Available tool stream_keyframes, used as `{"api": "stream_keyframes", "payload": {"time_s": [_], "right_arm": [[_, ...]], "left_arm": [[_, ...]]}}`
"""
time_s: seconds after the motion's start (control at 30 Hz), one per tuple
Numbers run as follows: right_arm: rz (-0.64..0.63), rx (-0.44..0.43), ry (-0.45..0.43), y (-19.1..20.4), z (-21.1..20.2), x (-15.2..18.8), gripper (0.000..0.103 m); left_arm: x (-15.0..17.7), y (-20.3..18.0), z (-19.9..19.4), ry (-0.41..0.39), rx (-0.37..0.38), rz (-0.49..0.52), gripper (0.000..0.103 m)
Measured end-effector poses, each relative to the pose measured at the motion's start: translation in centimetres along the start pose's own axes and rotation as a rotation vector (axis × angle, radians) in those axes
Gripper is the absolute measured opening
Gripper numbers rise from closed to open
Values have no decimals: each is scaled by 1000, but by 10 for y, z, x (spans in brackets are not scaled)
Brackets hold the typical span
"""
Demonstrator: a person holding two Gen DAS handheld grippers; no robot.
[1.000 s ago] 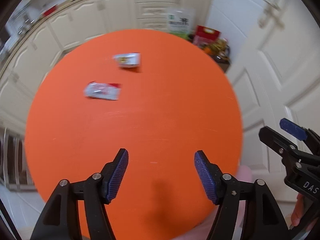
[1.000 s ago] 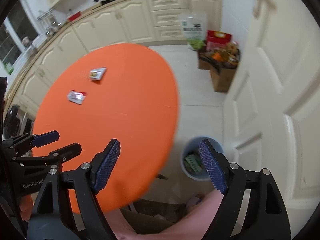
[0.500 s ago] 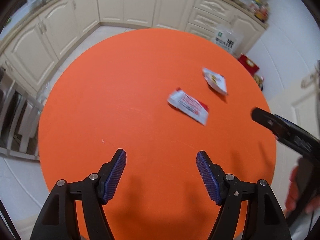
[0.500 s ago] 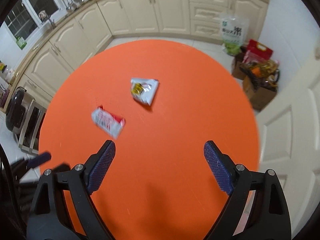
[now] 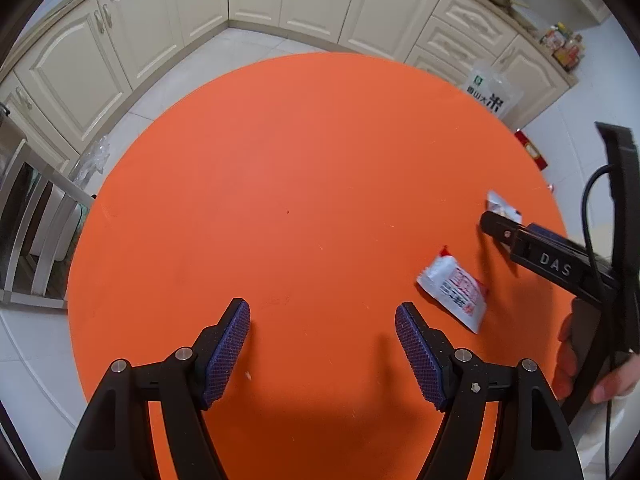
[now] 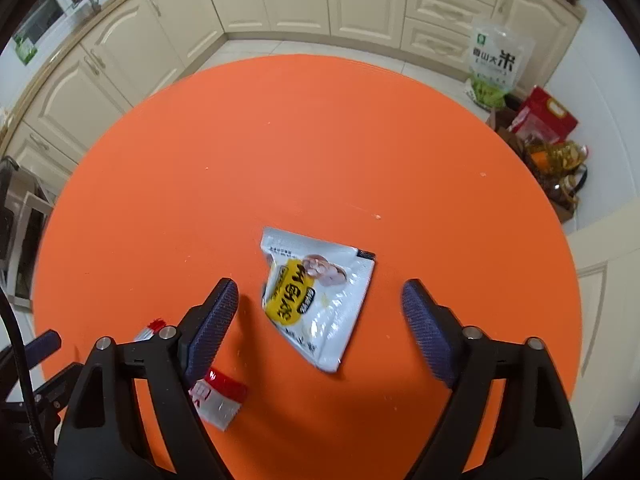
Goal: Collect trash
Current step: 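Grasp the yellow-printed snack wrapper with the right gripper while the left grasps the red-white wrapper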
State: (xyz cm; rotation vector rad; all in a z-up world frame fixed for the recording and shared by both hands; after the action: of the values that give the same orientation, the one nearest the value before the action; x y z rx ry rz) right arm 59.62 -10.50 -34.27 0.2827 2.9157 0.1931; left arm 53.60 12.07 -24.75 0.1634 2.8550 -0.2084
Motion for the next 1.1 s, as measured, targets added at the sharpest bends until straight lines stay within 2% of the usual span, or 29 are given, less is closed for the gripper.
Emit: {"api": "stream_keyframes", "payload": {"time_s": [0.07,0.13,0.27,0.33,0.37,0.43,0.57,0.8,0.93,1.1], "right_arm": [[-41,42,-25,3,-1,1,69],[-74,26,-48,8,-6,4,48],[-81,-35,-50,10,-9,7,43],[-88,-69,-59,9,-15,9,37],[-89,-83,-59,10,-17,9,31],[-72,-145,-26,10,-22,16,13],[-70,-139,-14,-11,-21,26,13],[27,-314,56,-47,-44,51,12],[57,-281,26,-78,-56,60,12],[85,-248,-9,-100,-65,68,12]], "left_arm": [[-3,1,4,12,-17,1,71],[-5,0,7,22,-17,-3,71],[-5,-10,11,35,-10,3,71],[-4,-17,10,43,7,9,71],[-4,-21,9,46,20,13,71],[4,-28,1,44,31,21,71],[4,-44,-3,37,44,50,71],[10,-55,-4,71,84,72,71],[5,-56,-5,64,92,52,72],[1,-60,1,50,64,-14,74]]}}
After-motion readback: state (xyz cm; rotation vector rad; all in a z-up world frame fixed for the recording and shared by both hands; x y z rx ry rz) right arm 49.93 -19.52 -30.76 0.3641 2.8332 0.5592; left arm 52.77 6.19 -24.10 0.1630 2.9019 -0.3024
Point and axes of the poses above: each gripper's, at about its wrist camera, not at the fingertips, and z roughly the way its jaws point, y to its left, x to its underside, the point moved 8 cm from there along z, roughly the way its jaws point, and after that the axes turned 9 degrees about z, right-handed, at the moved point
